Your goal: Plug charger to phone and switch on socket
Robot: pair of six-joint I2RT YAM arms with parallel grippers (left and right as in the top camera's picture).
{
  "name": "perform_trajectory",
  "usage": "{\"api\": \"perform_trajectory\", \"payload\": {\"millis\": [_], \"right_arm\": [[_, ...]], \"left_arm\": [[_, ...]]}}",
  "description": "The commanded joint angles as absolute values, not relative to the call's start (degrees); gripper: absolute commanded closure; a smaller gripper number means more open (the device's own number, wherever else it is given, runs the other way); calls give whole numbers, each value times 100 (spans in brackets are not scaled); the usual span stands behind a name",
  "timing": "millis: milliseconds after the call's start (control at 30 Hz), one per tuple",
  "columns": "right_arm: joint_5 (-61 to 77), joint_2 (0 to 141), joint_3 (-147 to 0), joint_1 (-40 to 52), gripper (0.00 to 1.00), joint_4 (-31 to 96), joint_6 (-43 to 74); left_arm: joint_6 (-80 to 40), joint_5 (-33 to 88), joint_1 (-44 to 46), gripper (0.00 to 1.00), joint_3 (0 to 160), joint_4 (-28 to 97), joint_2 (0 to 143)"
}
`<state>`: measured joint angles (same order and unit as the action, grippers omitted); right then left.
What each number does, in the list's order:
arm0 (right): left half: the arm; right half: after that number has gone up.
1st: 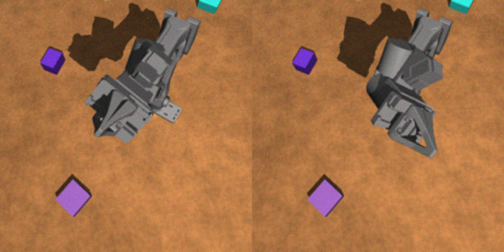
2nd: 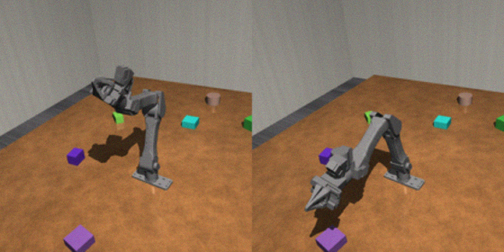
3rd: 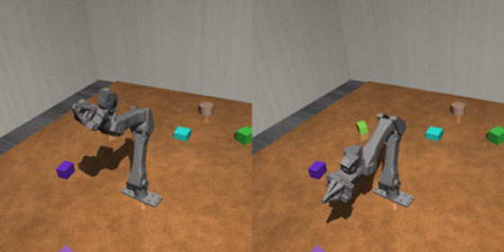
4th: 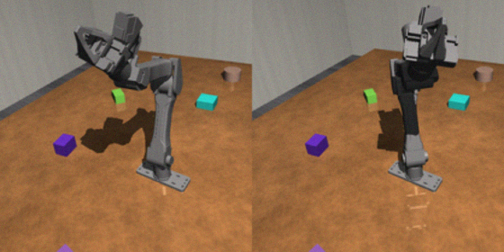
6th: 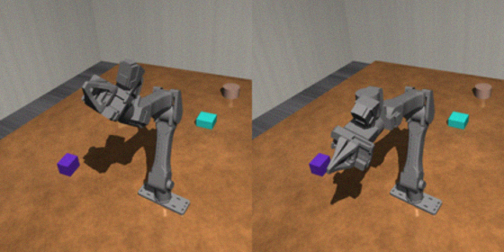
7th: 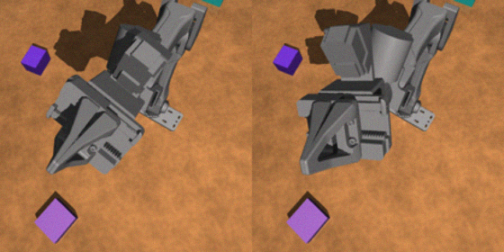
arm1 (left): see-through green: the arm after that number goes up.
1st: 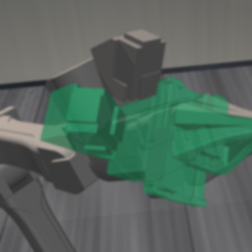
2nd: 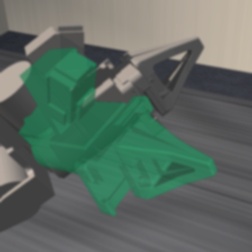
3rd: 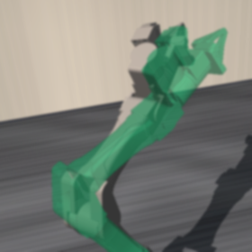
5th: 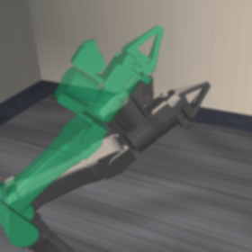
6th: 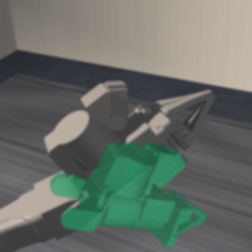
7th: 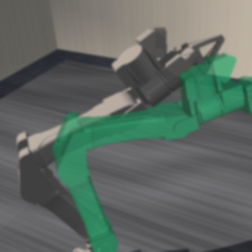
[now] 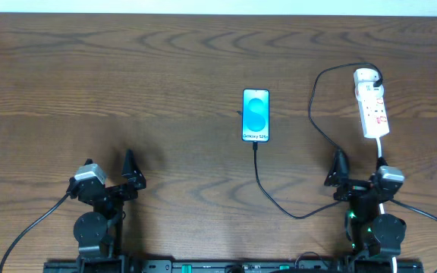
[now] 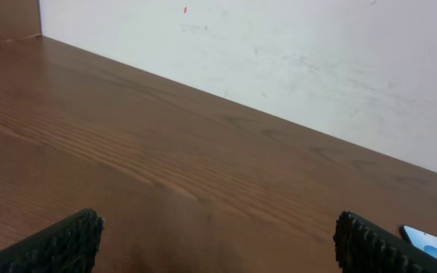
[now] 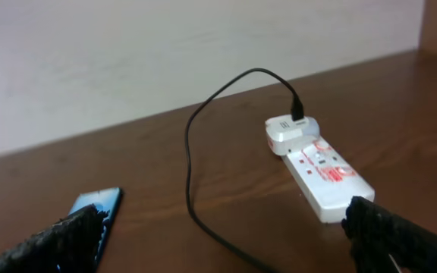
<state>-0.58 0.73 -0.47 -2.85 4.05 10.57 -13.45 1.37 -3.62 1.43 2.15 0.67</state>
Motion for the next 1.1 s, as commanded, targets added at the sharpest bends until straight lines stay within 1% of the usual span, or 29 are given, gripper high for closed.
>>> {"api": "perform_trajectory", "payload": {"millis": [0,833,1067], "right_arm": [[32,27,-27,-178,1,423,255],[32,30,-30,-183,1,425,255],[32,30,-30,-183,1,425,255]], "left_arm": [[-1288,67,-336,2,23,401,71],[-1267,-64,-307,2,23,412,10],[-414,69,-307,2,23,419,8]]}}
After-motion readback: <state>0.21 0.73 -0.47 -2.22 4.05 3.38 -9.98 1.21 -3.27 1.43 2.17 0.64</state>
